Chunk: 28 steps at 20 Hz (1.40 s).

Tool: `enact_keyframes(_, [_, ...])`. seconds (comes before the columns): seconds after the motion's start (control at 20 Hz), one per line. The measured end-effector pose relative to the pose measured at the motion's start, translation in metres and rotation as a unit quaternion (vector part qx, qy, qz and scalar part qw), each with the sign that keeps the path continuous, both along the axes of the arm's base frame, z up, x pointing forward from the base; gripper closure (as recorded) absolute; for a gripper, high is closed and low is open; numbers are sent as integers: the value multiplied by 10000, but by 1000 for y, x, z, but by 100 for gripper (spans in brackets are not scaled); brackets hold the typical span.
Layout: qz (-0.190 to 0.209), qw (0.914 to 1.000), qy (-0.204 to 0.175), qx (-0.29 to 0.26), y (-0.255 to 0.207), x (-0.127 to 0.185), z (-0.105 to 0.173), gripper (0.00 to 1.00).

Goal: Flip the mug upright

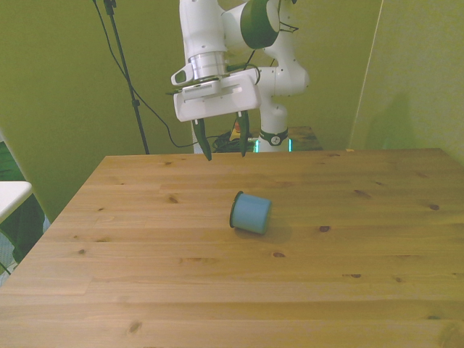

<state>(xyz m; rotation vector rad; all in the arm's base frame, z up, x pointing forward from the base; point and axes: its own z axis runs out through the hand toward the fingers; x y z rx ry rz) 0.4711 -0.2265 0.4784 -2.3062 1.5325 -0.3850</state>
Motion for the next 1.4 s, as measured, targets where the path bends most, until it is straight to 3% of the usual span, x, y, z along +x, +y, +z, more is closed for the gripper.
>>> enact_keyframes(0.75, [32,9985,-12,548,-31,40,-48,0])
enact_keyframes(1.2, [376,9910,220,1267,-14,66,-79,0])
enact_keyframes(1.4, [410,9929,211,1095,-4,76,-90,0])
